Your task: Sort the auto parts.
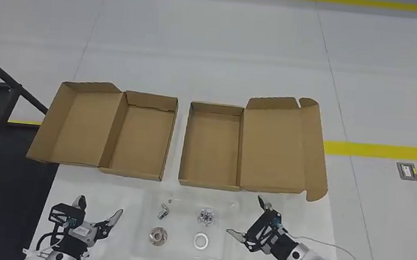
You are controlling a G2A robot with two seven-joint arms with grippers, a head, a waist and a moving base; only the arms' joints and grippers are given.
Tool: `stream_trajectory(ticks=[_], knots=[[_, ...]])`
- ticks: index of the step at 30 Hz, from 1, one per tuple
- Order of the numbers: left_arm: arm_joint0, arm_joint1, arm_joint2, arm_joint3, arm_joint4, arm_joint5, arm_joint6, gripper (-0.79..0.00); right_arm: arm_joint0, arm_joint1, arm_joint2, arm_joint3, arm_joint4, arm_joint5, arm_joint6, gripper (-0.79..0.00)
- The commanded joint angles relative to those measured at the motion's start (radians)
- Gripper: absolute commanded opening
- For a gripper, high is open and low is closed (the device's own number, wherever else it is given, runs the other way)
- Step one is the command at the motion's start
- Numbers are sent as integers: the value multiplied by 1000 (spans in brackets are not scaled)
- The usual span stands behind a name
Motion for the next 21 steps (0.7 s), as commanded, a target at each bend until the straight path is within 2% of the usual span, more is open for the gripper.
stream_trajectory(ticks=[1,13,16,21], knots=[[0,0,0,0,0,0,0,0,0,0,0,0,0,0,0,0],[0,0,0,0,0,0,0,0,21,-2,-29,23,-1,-23,15,0],[0,0,0,0,0,0,0,0,117,-14,-106,81,25,-25,136,0],[0,0,0,0,0,0,0,0,325,-50,-246,215,192,-23,372,0]])
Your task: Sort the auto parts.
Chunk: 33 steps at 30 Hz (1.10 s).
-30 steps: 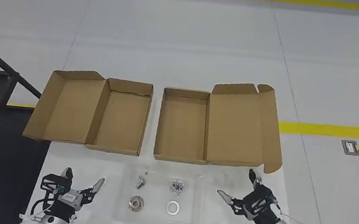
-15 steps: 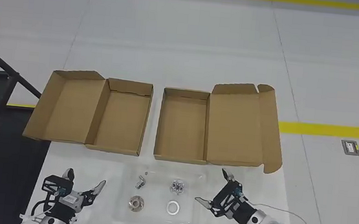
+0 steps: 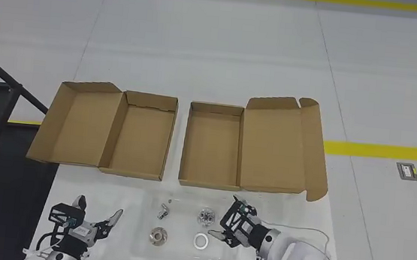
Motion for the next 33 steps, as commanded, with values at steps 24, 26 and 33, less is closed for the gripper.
stream_trajectory(ticks=[24,26,33], knots=[[0,0,0,0,0,0,0,0,339,-77,-277,285,188,18,395,0],[0,0,0,0,0,0,0,0,362,-86,-297,307,189,38,407,0],[0,0,0,0,0,0,0,0,420,-116,-349,381,210,108,427,0]])
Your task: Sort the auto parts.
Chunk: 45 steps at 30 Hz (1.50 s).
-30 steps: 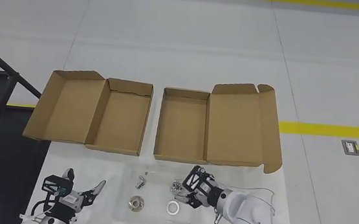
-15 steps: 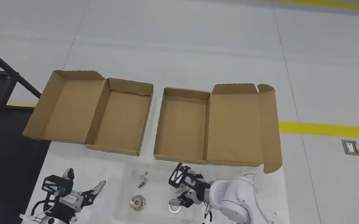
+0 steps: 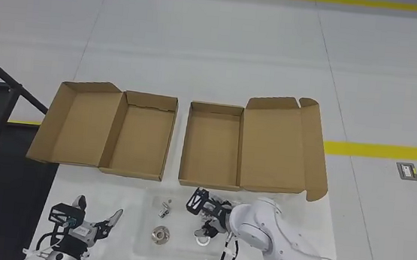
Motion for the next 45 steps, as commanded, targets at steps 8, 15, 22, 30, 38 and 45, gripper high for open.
stream_trajectory(ticks=[8,15,22,30,38,45], knots=[[0,0,0,0,0,0,0,0,39,-27,-45,55,-5,47,11,0],[0,0,0,0,0,0,0,0,49,-39,-49,80,4,60,-2,-480],[0,0,0,0,0,0,0,0,47,-43,-45,85,-6,77,16,-745],[0,0,0,0,0,0,0,0,-1,-27,-8,-53,-60,77,10,-785],[0,0,0,0,0,0,0,0,-124,7,74,-409,-246,174,-22,-785],[0,0,0,0,0,0,0,0,-151,12,100,-473,-291,206,-34,-785]])
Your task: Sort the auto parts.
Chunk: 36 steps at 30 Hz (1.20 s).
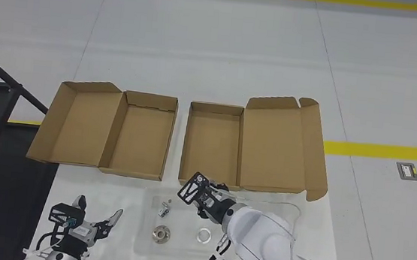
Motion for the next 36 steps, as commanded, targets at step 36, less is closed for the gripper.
stream_trajectory(ticks=[36], knots=[[0,0,0,0,0,0,0,0,720,-306,-194,1311,552,68,-236,-785]])
